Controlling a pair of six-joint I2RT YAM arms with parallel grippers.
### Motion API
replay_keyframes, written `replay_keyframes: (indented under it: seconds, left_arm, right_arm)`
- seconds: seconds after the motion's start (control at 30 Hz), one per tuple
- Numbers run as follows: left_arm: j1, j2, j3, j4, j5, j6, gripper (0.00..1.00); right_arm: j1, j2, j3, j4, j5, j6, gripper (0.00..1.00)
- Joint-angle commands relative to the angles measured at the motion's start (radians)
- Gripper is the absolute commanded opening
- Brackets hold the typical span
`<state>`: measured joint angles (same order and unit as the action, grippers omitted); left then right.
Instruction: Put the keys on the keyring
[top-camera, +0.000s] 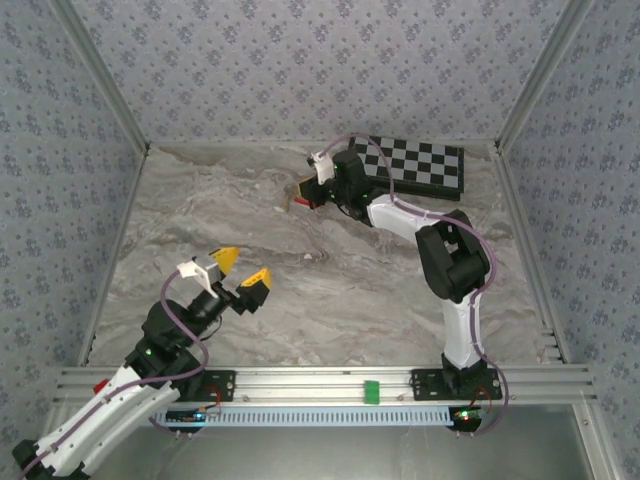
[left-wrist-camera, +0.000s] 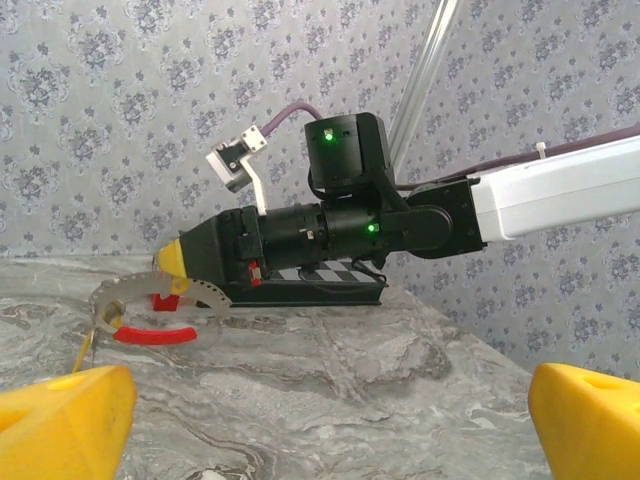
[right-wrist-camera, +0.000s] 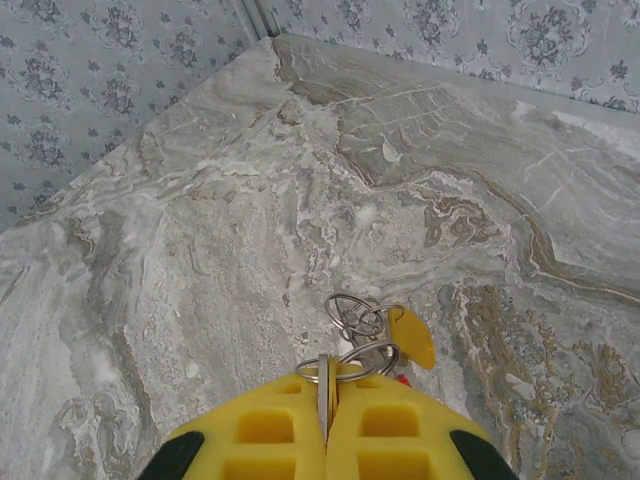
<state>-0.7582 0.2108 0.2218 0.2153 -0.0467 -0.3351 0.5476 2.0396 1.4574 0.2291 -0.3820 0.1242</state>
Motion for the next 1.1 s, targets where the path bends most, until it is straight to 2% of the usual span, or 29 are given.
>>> replay_keyframes:
  seconds: [0.0, 0.67, 1.07]
  left_arm:
    - [0.009, -0.013, -0.009, 0.001, -0.017, -0.008, 1.0]
    - [0.015, -0.004, -0.007, 0.005, -0.016, -0.013, 1.0]
    - [0.021, 0.025, -0.006, 0.018, -0.008, -0.013, 1.0]
  right_arm:
    - [0.005, -0.039, -0.063, 0.025, 0.0, 0.019, 0.0]
    - [0.049, -0.169, -0.375, 0.051, -0.035, 0.046, 0.0]
    - [0.055, -0.184, -0.366, -0.18, -0.029, 0.019, 0.0]
